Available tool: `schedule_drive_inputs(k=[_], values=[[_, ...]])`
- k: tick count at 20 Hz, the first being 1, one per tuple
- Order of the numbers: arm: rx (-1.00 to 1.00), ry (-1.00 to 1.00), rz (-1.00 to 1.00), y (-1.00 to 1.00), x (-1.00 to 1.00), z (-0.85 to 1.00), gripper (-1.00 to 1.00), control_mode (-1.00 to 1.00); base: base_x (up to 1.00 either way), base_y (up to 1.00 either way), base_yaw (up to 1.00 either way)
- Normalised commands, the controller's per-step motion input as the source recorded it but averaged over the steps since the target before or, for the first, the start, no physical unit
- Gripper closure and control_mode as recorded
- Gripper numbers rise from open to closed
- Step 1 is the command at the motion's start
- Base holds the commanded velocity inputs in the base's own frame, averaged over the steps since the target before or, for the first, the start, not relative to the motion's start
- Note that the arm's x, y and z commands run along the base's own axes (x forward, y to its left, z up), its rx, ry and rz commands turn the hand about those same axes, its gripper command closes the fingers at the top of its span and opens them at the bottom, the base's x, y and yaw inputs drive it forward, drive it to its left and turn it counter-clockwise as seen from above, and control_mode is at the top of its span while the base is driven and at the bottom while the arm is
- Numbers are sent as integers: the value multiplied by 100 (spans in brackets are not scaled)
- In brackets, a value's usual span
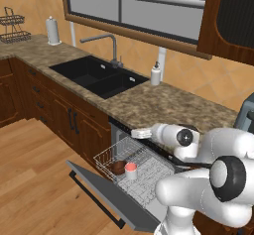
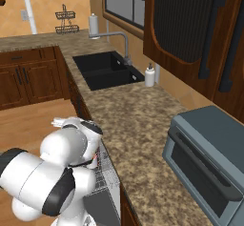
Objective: Pick up the cup and bowl from the counter, place them in the dishwasher, and close the dishwasher door.
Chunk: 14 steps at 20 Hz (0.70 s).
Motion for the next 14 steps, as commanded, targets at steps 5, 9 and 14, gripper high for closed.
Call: schedule_drive_inputs(k=[5, 9, 14], values=[[0, 13, 1, 22, -33, 100, -100, -100, 0, 0, 0], [-3, 14, 0, 19, -34, 100, -100, -100, 0, 0, 0], [-31, 28, -6, 17, -10, 100, -100, -100, 0, 0, 0]])
